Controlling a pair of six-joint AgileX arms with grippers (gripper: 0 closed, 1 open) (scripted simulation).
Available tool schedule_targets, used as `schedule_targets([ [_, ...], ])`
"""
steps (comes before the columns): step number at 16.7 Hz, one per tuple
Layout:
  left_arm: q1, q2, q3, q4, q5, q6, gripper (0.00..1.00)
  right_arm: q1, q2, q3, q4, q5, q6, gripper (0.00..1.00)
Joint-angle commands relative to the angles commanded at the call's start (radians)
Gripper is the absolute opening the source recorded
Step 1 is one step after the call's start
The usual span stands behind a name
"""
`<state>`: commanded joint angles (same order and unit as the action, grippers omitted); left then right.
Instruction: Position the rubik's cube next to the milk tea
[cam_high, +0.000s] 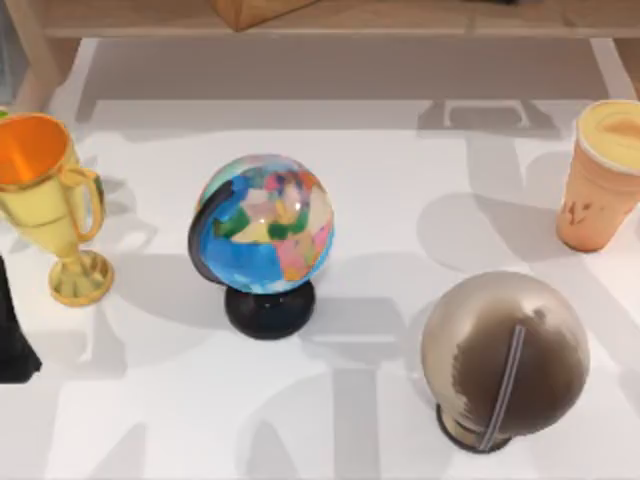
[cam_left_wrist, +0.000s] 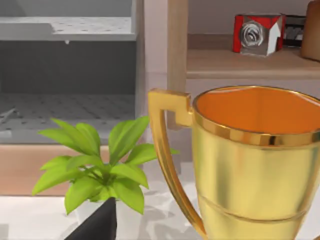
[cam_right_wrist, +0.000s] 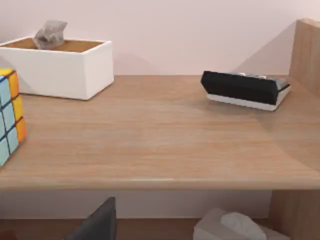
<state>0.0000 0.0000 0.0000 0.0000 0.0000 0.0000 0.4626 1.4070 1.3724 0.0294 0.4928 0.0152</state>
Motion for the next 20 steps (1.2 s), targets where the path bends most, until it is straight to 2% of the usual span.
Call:
schedule_targets([
  [4,0.000,0.000,0.000,0.000,0.000,0.000,1.00,0.114,0.362,0.355,0.006,0.116,0.002,1.00],
  [8,0.000,0.000,0.000,0.000,0.000,0.000,1.00,0.191,0.595,0.582,0.010,0.195,0.003,1.00],
  [15,0.000,0.000,0.000,0.000,0.000,0.000,1.00,0.217,0.665,0.648,0.011,0.221,0.003,1.00],
  [20,0.000,0.000,0.000,0.000,0.000,0.000,1.00,0.182,0.684,0.689,-0.012,0.186,0.001,1.00],
])
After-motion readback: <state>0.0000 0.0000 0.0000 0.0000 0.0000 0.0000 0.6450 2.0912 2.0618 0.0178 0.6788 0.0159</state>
